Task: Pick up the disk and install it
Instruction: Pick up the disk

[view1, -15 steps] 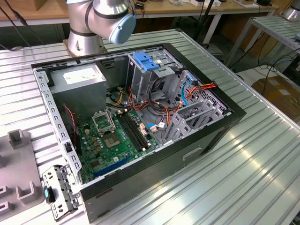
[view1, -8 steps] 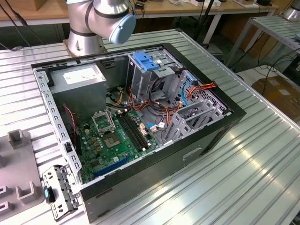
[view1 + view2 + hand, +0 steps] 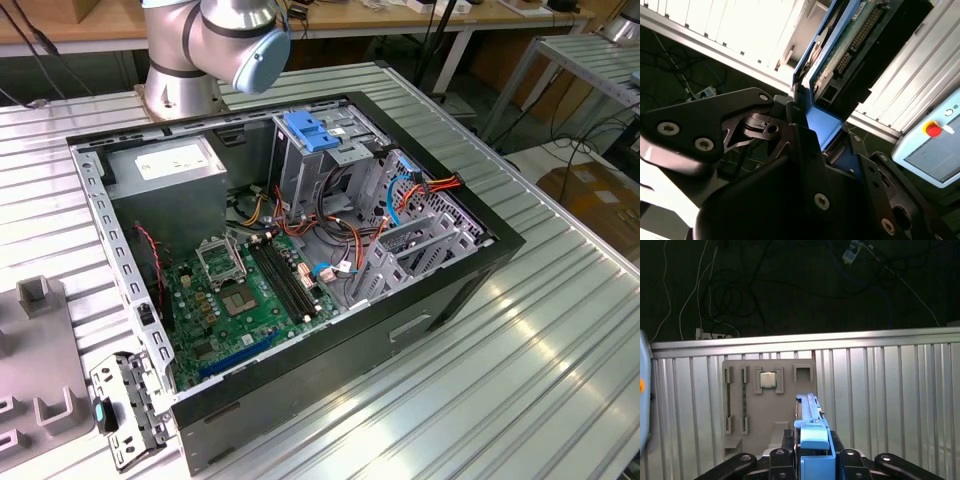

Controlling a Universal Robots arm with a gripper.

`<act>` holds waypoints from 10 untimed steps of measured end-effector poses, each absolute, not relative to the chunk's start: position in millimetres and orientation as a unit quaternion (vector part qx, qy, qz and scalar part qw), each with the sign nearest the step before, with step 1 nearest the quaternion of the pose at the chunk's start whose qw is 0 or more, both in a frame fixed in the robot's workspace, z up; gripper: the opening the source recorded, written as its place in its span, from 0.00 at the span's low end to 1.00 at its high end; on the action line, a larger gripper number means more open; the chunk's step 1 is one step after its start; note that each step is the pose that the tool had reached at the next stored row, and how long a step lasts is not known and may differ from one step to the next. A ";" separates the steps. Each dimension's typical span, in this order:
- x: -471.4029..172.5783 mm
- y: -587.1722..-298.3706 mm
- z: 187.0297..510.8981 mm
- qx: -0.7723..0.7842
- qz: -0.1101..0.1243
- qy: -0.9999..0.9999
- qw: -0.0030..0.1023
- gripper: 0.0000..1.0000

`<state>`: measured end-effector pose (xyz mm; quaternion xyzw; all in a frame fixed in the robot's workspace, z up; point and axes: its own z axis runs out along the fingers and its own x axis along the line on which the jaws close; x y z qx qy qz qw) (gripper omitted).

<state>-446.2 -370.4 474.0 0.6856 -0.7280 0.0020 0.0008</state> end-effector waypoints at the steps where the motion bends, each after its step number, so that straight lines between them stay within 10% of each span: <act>1: -443.9 -370.4 474.0 0.686 0.002 -0.728 0.001 0.37; 10: -437.4 -370.5 473.9 0.691 0.002 -0.723 0.001 0.37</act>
